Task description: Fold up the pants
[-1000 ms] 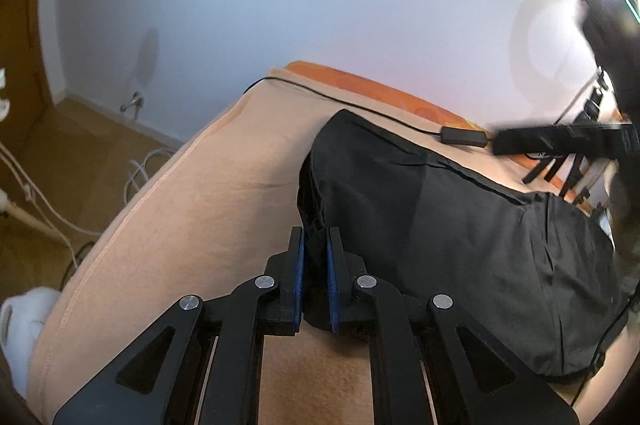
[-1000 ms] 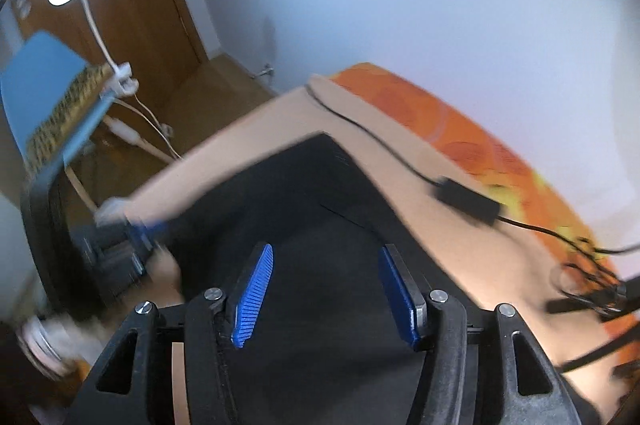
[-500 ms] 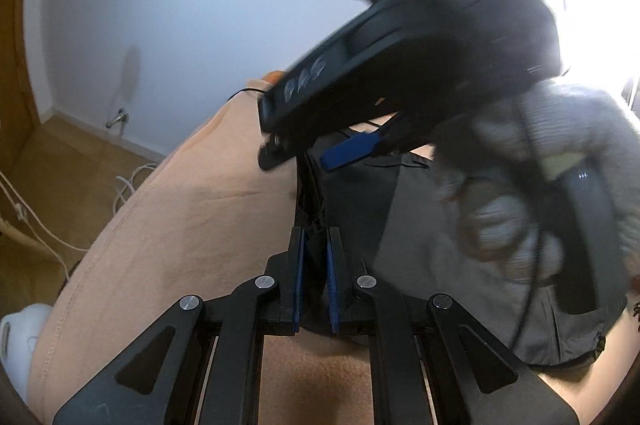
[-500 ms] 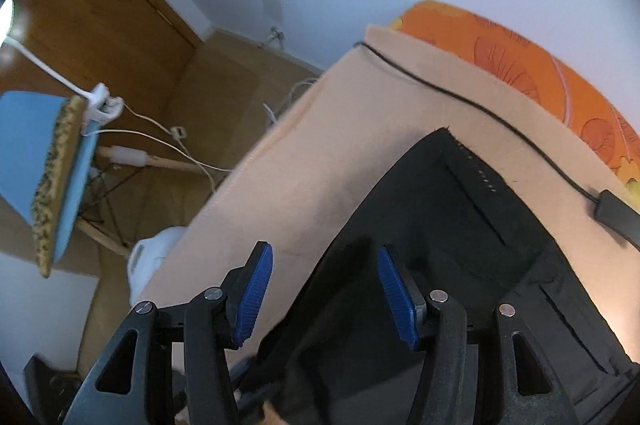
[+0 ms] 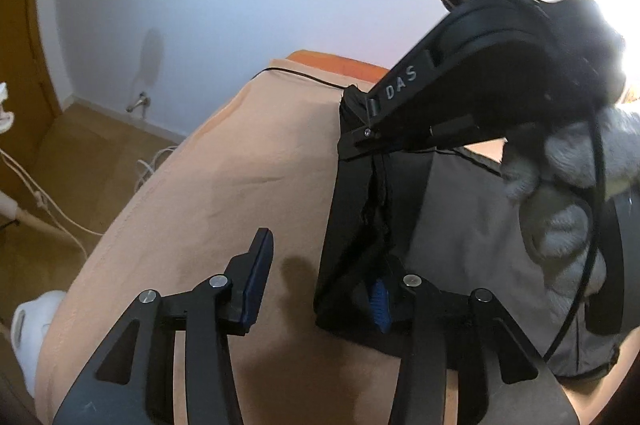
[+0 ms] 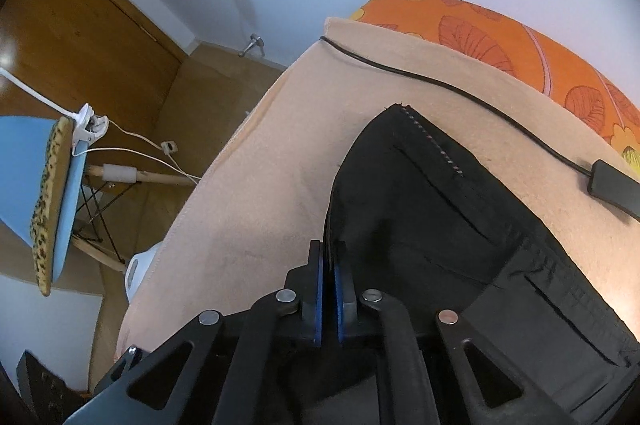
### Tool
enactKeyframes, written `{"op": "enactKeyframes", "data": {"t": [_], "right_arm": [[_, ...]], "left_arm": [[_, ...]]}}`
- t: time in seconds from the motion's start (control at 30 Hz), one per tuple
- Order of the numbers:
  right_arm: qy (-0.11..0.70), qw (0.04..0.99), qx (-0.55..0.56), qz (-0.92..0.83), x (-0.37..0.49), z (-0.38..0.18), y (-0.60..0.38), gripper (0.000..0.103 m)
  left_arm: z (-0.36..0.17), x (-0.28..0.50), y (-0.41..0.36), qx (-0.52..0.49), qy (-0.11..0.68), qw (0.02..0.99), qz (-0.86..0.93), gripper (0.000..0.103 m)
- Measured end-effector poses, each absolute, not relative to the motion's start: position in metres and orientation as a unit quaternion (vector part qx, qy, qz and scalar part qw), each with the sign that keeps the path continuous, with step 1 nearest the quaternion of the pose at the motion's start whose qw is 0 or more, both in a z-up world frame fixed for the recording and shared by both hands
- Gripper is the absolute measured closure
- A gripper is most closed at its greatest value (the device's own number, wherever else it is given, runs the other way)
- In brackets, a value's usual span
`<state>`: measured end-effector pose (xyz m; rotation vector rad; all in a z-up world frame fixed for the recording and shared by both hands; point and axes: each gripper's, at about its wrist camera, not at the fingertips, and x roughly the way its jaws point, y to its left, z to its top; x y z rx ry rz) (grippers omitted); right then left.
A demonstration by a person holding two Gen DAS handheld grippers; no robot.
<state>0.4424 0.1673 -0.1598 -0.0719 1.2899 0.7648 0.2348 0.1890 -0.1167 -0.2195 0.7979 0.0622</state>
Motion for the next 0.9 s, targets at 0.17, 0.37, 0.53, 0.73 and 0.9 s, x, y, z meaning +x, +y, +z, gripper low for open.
{"op": "enactKeyframes", "data": {"t": [0.17, 0.37, 0.53, 0.73, 0.9], "right_arm": [[0.574, 0.736, -0.025, 0.358, 0.443, -0.15, 0.158, 0.102], [0.55, 0.753, -0.027, 0.361, 0.437, -0.129, 0.138, 0.102], [0.524, 0.771, -0.023, 0.36, 0.429, -0.1, 0.103, 0.102], [0.504, 0.791, -0.02, 0.346, 0.421, -0.069, 0.05, 0.102], [0.498, 0.801, -0.015, 0.333, 0.415, -0.057, 0.004, 0.102]], "left_arm": [[-0.118, 0.24, 0.188, -0.134, 0.389, 0.911, 0.008, 0.101], [-0.096, 0.228, 0.175, -0.141, 0.365, 0.92, -0.021, 0.101], [-0.069, 0.216, 0.14, -0.126, 0.353, 0.926, -0.054, 0.101], [-0.051, 0.205, 0.095, -0.105, 0.359, 0.923, -0.094, 0.101], [-0.041, 0.194, 0.059, -0.107, 0.365, 0.917, -0.119, 0.101]]}}
